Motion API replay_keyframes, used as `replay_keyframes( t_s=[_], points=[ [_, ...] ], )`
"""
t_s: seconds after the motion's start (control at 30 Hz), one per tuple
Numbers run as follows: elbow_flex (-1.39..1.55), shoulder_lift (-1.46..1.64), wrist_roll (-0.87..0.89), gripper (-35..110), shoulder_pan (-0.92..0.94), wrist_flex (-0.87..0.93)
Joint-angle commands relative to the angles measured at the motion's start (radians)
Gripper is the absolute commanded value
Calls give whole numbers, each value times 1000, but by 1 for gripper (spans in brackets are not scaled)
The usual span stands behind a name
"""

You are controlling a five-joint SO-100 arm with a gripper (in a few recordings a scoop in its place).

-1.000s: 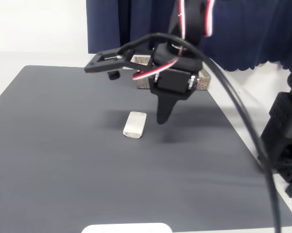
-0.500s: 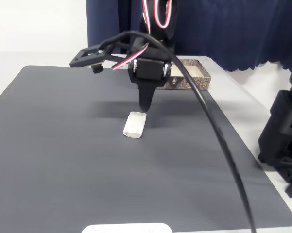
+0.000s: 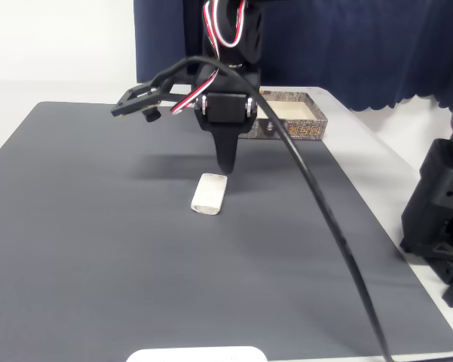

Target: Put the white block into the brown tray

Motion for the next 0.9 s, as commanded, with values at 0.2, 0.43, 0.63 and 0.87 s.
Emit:
replay_keyframes(
  t_s=[0.2, 0.43, 0.63, 0.87],
  points=[
    [-64, -6, 15, 0, -23, -11],
    [-69, -11, 11, 0, -32, -2],
    [-89, -18, -67, 0, -52, 23],
    [-97, -14, -459, 0, -52, 38]
  ],
)
